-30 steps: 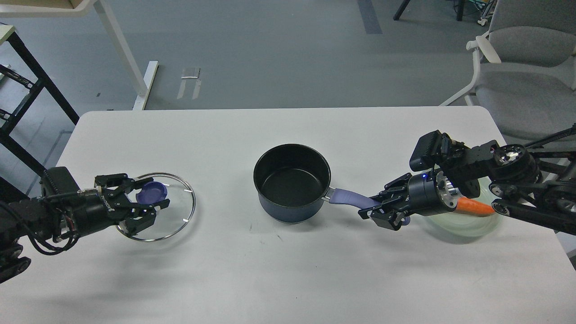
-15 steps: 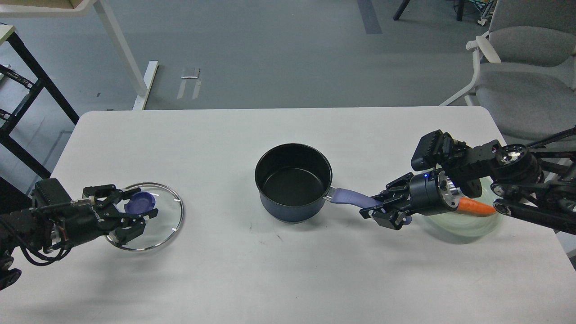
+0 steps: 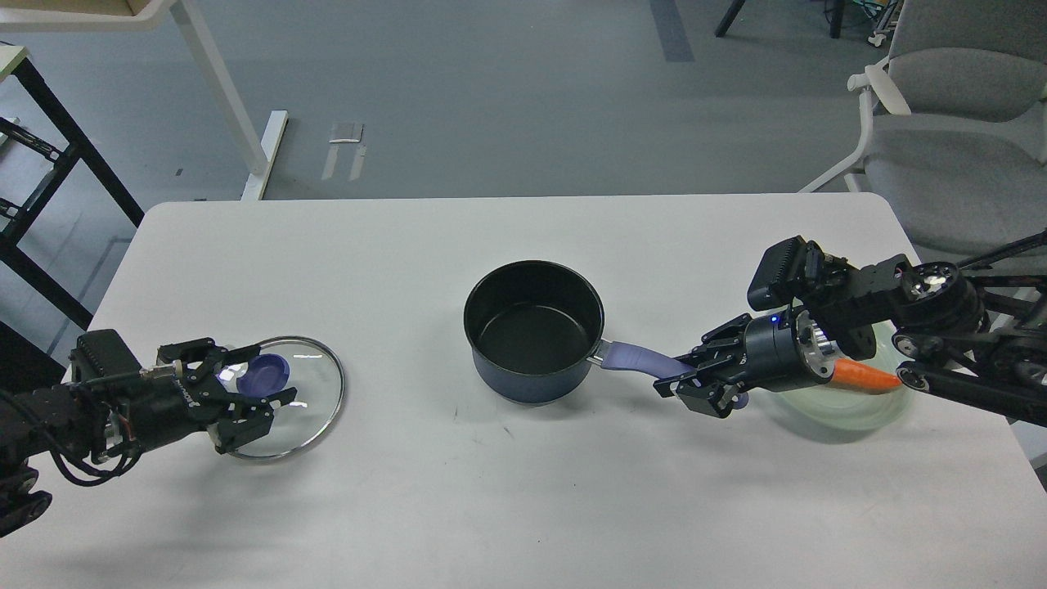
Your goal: Open pot lid
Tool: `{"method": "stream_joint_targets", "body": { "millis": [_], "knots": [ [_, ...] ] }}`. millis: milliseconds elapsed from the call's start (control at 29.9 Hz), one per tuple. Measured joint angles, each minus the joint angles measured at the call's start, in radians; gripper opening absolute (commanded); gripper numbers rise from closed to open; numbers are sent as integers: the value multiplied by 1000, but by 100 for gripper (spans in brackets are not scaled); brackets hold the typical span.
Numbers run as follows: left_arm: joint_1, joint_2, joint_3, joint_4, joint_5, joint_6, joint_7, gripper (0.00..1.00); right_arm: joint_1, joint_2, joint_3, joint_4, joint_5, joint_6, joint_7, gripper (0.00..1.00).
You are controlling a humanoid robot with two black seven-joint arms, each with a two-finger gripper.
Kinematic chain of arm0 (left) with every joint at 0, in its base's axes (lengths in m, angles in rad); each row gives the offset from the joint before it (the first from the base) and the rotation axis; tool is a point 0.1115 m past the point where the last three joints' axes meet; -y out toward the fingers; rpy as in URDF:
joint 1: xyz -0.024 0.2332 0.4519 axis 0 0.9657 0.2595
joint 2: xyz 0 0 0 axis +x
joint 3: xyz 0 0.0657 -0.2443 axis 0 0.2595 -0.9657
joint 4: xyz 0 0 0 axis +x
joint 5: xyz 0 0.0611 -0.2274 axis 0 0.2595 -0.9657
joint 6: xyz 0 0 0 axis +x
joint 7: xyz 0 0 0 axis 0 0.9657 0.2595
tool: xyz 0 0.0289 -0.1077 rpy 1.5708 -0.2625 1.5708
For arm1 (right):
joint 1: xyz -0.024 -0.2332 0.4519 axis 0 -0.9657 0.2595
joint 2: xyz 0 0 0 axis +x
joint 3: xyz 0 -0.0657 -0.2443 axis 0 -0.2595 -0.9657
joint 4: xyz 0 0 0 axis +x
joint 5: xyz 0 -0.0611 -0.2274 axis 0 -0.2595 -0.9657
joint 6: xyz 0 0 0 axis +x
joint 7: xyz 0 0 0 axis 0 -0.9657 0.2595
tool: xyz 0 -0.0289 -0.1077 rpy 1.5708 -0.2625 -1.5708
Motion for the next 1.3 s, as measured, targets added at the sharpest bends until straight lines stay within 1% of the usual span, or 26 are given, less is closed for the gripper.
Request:
{"method": "stream_joint_targets", "body": {
  "millis": [100,167,234,334,401,502,569,602,669,702,903,1070,1104,1237,1304],
  "knots": [
    [-12,17,-2,-43,-100,-20,0,99,0,0,0,0,0,0,0,36],
    [-33,45,-4,-87,-186,-61,0,99,0,0,0,0,0,0,0,37],
    [-70,79,-9,-135,-289,-144,0,99,0,0,0,0,0,0,0,37],
    [-134,103,-31,-182,-523,-313,0,99,0,0,0,1,2,0,0,39],
    [-159,109,-51,-191,-695,-406,0,99,0,0,0,1,2,0,0,46],
    [-178,114,-98,-192,-1009,-561,0,99,0,0,1,0,2,0,0,64],
    [-180,113,-117,-192,-1213,-617,0,99,1,-1,2,0,4,0,0,74],
    [-180,112,-127,-190,-1318,-632,0,99,1,-3,2,2,6,0,0,82],
    [-180,107,-142,-189,-1406,-643,0,99,2,-12,4,7,12,0,0,94],
    [-180,105,-149,-189,-1426,-644,0,99,3,-18,7,11,15,-1,0,97],
    [-180,93,-188,-181,-1472,-646,0,99,30,-91,22,51,51,-2,0,97],
    [-179,64,-197,-149,-1639,-654,0,99,48,-191,94,126,177,-17,0,98],
    [-179,58,-199,-141,-1688,-657,4,99,49,-211,114,138,221,-20,0,98],
    [-176,35,-229,-123,-1822,-663,56,99,41,-287,210,151,430,-28,0,98],
    [-173,22,-245,-116,-1846,-669,64,99,33,-322,249,145,568,-40,0,98]
  ]
}}
